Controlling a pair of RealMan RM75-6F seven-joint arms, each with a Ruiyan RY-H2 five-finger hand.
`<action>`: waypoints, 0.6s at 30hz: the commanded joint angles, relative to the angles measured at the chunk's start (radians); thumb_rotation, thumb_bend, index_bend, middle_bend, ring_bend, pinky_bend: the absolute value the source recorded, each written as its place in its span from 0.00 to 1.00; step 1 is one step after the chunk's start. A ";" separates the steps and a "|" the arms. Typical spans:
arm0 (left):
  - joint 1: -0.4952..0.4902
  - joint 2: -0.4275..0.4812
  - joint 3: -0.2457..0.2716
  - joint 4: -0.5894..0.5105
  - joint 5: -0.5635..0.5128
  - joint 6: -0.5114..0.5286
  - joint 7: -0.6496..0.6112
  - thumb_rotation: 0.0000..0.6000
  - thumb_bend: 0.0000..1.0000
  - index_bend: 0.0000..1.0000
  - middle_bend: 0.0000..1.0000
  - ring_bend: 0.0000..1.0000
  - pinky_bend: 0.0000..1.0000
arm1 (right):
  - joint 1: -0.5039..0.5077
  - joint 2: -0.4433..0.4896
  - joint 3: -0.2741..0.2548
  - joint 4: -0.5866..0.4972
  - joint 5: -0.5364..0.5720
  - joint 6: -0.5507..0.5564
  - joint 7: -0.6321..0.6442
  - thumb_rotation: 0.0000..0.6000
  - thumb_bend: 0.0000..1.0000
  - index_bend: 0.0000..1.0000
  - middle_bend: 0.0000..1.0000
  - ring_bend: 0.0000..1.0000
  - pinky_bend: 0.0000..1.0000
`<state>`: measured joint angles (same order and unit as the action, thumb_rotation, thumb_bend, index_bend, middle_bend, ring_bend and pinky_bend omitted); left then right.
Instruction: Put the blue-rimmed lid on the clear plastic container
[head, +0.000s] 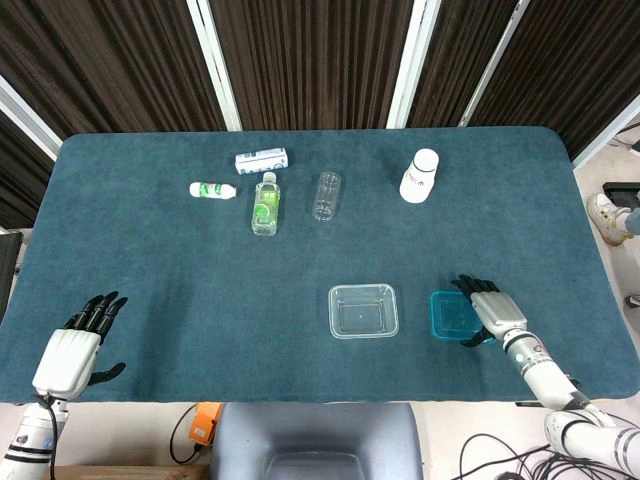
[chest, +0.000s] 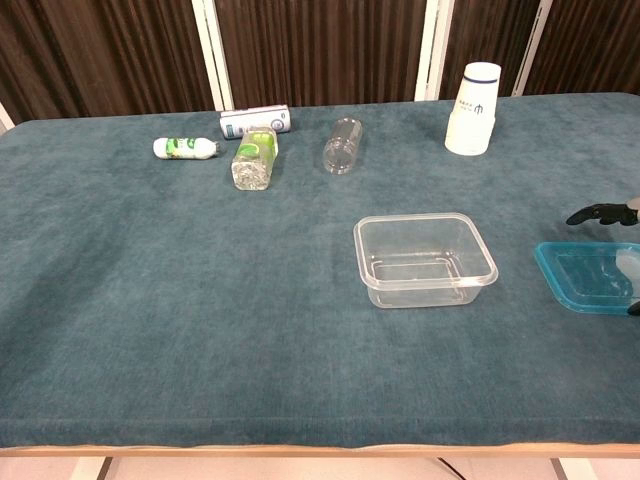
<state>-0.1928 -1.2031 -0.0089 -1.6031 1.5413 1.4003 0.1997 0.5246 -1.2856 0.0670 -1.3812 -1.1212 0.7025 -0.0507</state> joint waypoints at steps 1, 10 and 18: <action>0.000 0.000 0.000 0.000 0.000 -0.001 0.000 1.00 0.42 0.11 0.08 0.09 0.33 | 0.001 -0.003 0.000 0.002 0.001 0.000 0.001 1.00 0.14 0.00 0.00 0.01 0.01; -0.001 0.003 0.002 -0.004 -0.002 -0.006 -0.001 1.00 0.42 0.11 0.08 0.10 0.33 | 0.004 -0.021 -0.007 0.029 -0.003 -0.005 0.020 1.00 0.14 0.00 0.09 0.15 0.15; -0.004 0.005 0.003 -0.007 -0.004 -0.014 -0.002 1.00 0.42 0.11 0.08 0.10 0.34 | 0.000 -0.032 -0.008 0.047 -0.018 0.000 0.053 1.00 0.16 0.07 0.25 0.38 0.50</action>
<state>-0.1964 -1.1981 -0.0056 -1.6099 1.5370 1.3860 0.1983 0.5260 -1.3161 0.0593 -1.3357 -1.1367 0.7008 -0.0003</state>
